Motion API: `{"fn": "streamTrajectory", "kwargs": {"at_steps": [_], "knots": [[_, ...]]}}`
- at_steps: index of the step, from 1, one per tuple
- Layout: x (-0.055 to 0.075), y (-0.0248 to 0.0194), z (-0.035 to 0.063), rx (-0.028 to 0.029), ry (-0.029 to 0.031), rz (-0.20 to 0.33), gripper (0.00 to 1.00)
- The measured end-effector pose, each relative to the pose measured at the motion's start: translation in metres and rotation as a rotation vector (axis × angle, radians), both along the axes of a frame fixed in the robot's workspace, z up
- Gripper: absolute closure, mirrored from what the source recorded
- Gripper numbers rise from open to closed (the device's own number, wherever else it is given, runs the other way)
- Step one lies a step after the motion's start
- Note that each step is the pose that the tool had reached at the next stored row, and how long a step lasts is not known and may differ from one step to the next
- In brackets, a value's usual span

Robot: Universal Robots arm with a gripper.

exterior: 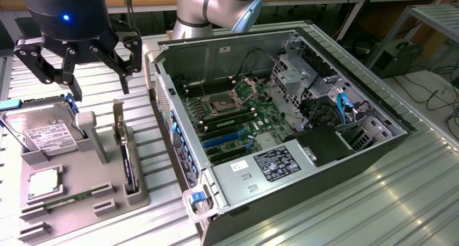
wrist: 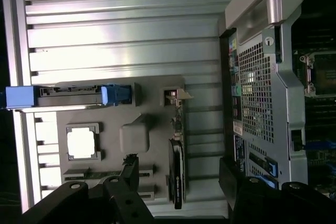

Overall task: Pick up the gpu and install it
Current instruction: 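Pick up the gpu and move the gpu toward the slot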

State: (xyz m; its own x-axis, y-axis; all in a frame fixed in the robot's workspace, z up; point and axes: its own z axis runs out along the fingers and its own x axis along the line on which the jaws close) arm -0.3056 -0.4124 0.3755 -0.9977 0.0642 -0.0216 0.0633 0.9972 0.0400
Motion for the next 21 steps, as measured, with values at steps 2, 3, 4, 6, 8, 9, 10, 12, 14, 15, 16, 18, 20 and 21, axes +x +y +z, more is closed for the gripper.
{"fn": "streamTrajectory", "kwargs": {"at_steps": [2,3,4,6,8,9,10,12,14,15,16,18,20,21], "knots": [[0.000,0.0000,-0.0017,0.0002,0.0001,0.000,0.28],[0.000,0.0000,-0.0026,0.0003,0.0000,0.000,0.28],[0.000,0.0000,-0.0035,0.0004,0.0001,0.000,0.28],[0.000,-0.0001,-0.0054,0.0004,0.0002,0.000,0.28],[0.000,-0.0001,-0.0074,0.0008,0.0000,0.000,0.28],[0.000,-0.0001,-0.0085,0.0010,0.0000,0.000,0.28],[0.000,-0.0001,-0.0095,0.0009,0.0001,0.000,0.28],[0.000,-0.0007,-0.0130,0.0010,0.0001,0.001,0.28],[0.000,-0.0020,-0.0162,0.0012,0.0002,0.000,0.28],[0.000,-0.0023,-0.0176,0.0012,0.0003,0.000,0.28],[0.000,-0.0025,-0.0193,0.0012,0.0006,0.000,0.28],[0.000,-0.0027,-0.0226,0.0011,0.0014,0.000,0.28],[0.000,-0.0028,-0.0259,0.0012,0.0018,0.001,0.28],[0.000,-0.0028,-0.0273,0.0012,0.0020,0.001,0.28]]}}
